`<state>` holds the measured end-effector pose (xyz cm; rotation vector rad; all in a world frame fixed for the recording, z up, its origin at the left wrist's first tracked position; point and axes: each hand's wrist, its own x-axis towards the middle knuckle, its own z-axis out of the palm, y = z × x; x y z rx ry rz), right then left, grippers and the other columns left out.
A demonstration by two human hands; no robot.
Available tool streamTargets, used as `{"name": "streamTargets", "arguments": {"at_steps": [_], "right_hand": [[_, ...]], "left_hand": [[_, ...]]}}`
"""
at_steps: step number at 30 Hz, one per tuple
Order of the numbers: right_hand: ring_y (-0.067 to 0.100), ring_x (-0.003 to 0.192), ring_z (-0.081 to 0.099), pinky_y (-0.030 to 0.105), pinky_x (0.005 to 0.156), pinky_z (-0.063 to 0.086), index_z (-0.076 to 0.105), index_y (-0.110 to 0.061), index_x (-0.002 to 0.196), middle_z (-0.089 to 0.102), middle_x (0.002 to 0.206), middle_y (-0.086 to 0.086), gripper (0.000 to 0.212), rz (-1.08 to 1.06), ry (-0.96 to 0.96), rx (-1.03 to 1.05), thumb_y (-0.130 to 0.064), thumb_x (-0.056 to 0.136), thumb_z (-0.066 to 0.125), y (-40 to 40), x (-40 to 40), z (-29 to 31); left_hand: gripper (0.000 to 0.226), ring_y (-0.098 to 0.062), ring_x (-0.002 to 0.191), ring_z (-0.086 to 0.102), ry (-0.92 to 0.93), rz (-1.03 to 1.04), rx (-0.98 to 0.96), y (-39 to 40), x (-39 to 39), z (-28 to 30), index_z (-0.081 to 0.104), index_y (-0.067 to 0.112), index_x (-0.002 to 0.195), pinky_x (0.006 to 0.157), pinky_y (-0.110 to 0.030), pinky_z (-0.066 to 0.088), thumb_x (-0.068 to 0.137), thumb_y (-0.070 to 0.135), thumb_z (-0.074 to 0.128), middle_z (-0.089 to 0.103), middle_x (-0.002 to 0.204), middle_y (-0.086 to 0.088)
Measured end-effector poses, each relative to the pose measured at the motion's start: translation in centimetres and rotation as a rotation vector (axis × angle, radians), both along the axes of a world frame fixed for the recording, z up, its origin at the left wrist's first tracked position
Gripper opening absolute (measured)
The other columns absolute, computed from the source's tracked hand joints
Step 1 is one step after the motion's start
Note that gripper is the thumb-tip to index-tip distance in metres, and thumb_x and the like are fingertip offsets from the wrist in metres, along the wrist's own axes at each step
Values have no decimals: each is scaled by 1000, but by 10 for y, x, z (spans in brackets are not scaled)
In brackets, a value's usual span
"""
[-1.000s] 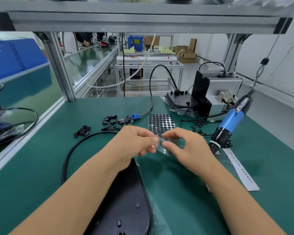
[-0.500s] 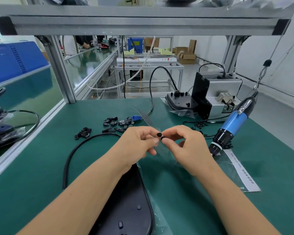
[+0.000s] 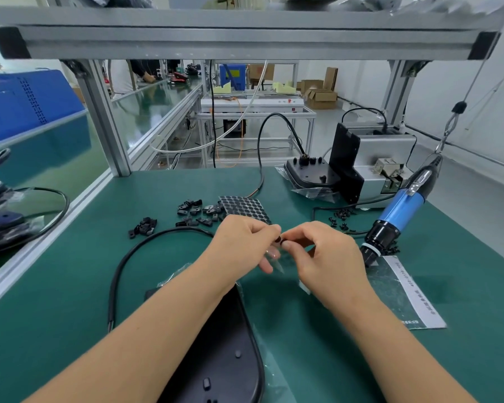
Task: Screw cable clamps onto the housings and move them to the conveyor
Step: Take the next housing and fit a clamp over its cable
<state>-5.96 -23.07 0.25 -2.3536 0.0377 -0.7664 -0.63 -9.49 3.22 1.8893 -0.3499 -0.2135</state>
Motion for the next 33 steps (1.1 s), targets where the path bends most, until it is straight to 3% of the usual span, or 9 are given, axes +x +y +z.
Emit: {"name": "streamTargets", "arguments": {"at_steps": [4, 9, 13, 18, 22, 25, 28, 30, 33], "right_hand": [[7, 76, 63, 38, 71, 51, 67, -29, 76, 67, 79, -15, 13, -28, -2, 61, -18, 79, 72, -2, 1, 0], [16, 73, 64, 39, 67, 51, 67, -24, 76, 68, 76, -12, 10, -75, -44, 36, -17, 78, 74, 0, 0, -3], [15, 72, 64, 40, 68, 51, 61, -28, 74, 65, 74, -14, 16, -57, -30, 62, -17, 79, 72, -1, 1, -3], [10, 70, 61, 41, 70, 50, 55, -29, 73, 63, 72, -16, 19, -36, -22, 139, -18, 82, 67, -4, 1, -2], [4, 69, 60, 32, 70, 51, 56, -28, 79, 63, 73, -17, 16, -4, -12, 204, -16, 84, 66, -5, 1, -2], [-1, 76, 62, 14, 70, 48, 64, -27, 85, 66, 77, -19, 17, 46, -5, 246, -10, 84, 68, -8, 1, 1], [0, 74, 64, 18, 71, 50, 70, -23, 82, 69, 77, -16, 14, 78, 27, 256, -8, 83, 70, -11, 0, 3], [2, 74, 64, 22, 72, 51, 70, -22, 80, 69, 76, -15, 14, 81, 27, 235, -8, 82, 70, -10, 0, 4], [3, 72, 62, 27, 69, 52, 66, -22, 77, 66, 75, -15, 14, 49, -7, 158, -10, 81, 71, -7, 0, 3]], "left_hand": [[53, -15, 48, 42, -36, 11, 62, -3, -3, 2, 59, 20, 39, 45, -12, 34, 91, 23, 60, 52, 37, 8], [35, -18, 62, 48, -33, 52, 2, -7, -4, 1, 67, -5, 63, 65, -34, 43, 87, 19, 60, 69, 59, -9], [31, -20, 64, 51, -32, 46, -1, -7, -3, 1, 74, 9, 66, 68, -36, 47, 89, 21, 59, 72, 63, 1], [29, 5, 49, 53, -33, -82, -28, -2, -1, 0, 75, 16, 72, 49, -4, 36, 93, 24, 58, 69, 60, 11], [19, -10, 60, 48, -107, -126, 0, 2, 2, -6, 76, 16, 77, 60, -18, 36, 90, 20, 62, 68, 69, -10], [16, -5, 56, 50, -167, -143, 32, 3, 1, -9, 76, 17, 82, 58, -14, 40, 91, 16, 62, 65, 62, 10], [13, -12, 74, 66, -156, -153, 13, 2, 1, -9, 75, 16, 83, 81, -28, 52, 88, 9, 65, 75, 79, 0], [14, -9, 73, 65, -191, -144, 15, 1, 0, -10, 74, 16, 81, 82, -29, 52, 86, 5, 67, 75, 81, -3], [14, -25, 77, 67, -227, -100, 35, -1, 0, -11, 75, 16, 81, 83, -38, 52, 85, 5, 68, 75, 81, -8]]}}
